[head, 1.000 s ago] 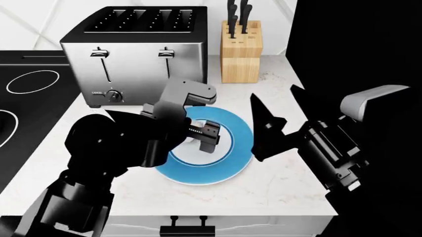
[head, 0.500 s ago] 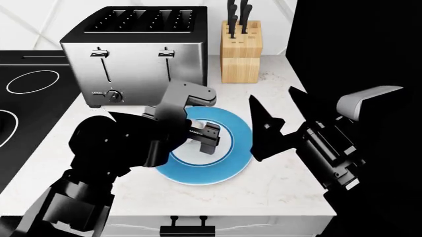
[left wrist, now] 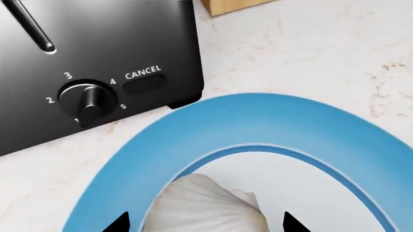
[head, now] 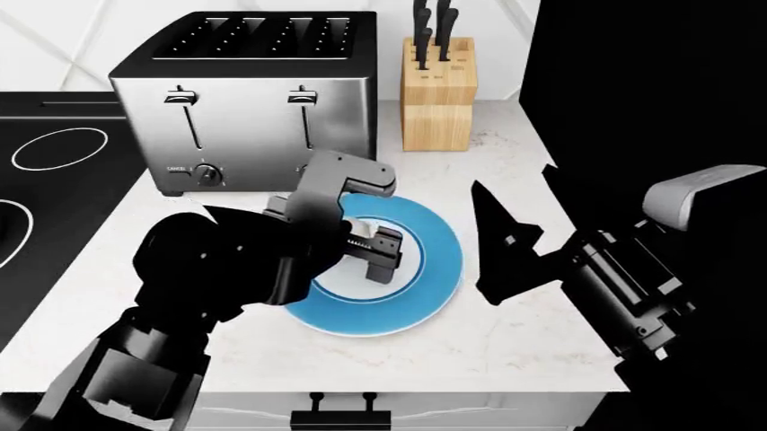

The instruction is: Frozen meat rests on a plate on the counter. Retrieve the meat and place it in a pot on a burner. Then turn the burner on.

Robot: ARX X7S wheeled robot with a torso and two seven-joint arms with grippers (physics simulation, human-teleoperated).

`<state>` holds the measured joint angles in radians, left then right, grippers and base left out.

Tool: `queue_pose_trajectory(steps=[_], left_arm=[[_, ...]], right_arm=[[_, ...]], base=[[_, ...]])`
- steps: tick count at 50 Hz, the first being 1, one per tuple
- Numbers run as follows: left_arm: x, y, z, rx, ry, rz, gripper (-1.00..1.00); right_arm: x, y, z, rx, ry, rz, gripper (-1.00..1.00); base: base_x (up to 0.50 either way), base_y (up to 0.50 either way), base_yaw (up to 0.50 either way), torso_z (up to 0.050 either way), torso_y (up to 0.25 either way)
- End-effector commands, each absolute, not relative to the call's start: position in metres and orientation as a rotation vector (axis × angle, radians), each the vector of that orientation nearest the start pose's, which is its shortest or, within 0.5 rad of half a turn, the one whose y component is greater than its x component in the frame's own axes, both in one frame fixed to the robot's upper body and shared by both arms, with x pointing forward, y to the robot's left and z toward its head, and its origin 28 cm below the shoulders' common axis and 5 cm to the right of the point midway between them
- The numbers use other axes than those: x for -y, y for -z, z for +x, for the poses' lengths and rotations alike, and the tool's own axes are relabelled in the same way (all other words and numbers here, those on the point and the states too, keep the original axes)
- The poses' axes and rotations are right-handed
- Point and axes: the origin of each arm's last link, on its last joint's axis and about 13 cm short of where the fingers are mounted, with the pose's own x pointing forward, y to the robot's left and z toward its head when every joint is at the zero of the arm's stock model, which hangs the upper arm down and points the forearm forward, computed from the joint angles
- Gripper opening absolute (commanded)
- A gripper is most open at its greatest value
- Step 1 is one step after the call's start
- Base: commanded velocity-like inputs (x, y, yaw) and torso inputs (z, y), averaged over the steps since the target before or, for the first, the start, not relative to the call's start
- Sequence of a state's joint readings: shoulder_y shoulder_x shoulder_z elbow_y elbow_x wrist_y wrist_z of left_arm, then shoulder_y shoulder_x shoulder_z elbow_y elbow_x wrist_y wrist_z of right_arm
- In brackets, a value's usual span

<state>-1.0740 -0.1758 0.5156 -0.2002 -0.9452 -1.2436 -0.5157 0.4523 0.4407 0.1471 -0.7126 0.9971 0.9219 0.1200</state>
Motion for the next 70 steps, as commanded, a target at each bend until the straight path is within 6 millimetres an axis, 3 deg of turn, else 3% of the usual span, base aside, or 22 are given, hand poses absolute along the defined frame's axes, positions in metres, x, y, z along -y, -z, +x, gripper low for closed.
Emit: queue_pose_trajectory(steps=[1,11,20,21,38,49,59,70], left_arm=[[-0.149,-0.196,0.332,-0.575,0.28,0.179,1.0],[-0.149,-0.194,0.333,-0.582,0.279,0.176,1.0],[-0.148,-0.193,0.332,-0.6,0.279,0.172,1.0],[-0.148,-0.194,0.332,-0.592,0.27,0.171,-1.0],[-0.148,-0.21,0.324,-0.524,0.256,0.178,-1.0],[-0.154,-0.237,0.317,-0.424,0.231,0.136,-1.0],[-0.17,-0.264,0.304,-0.244,0.191,0.054,-1.0],[-0.187,-0.293,0.278,-0.094,0.179,-0.027,-1.0]], right_arm=[[0.138,-0.21,0.217,0.162,-0.459,0.146,1.0],[0.132,-0.208,0.225,0.157,-0.461,0.146,1.0],[0.138,-0.21,0.219,0.161,-0.458,0.149,1.0],[0.138,-0.21,0.219,0.161,-0.457,0.149,1.0],[0.126,-0.212,0.224,0.182,-0.452,0.148,1.0],[0.115,-0.216,0.226,0.207,-0.439,0.139,1.0],[0.13,-0.218,0.216,0.212,-0.408,0.136,1.0],[0.133,-0.221,0.216,0.213,-0.4,0.114,1.0]], base=[[0.0,0.0,0.0,0.0,0.0],[0.0,0.0,0.0,0.0,0.0],[0.0,0.0,0.0,0.0,0.0],[0.0,0.0,0.0,0.0,0.0],[0.0,0.0,0.0,0.0,0.0],[0.0,0.0,0.0,0.0,0.0],[0.0,0.0,0.0,0.0,0.0],[0.0,0.0,0.0,0.0,0.0]])
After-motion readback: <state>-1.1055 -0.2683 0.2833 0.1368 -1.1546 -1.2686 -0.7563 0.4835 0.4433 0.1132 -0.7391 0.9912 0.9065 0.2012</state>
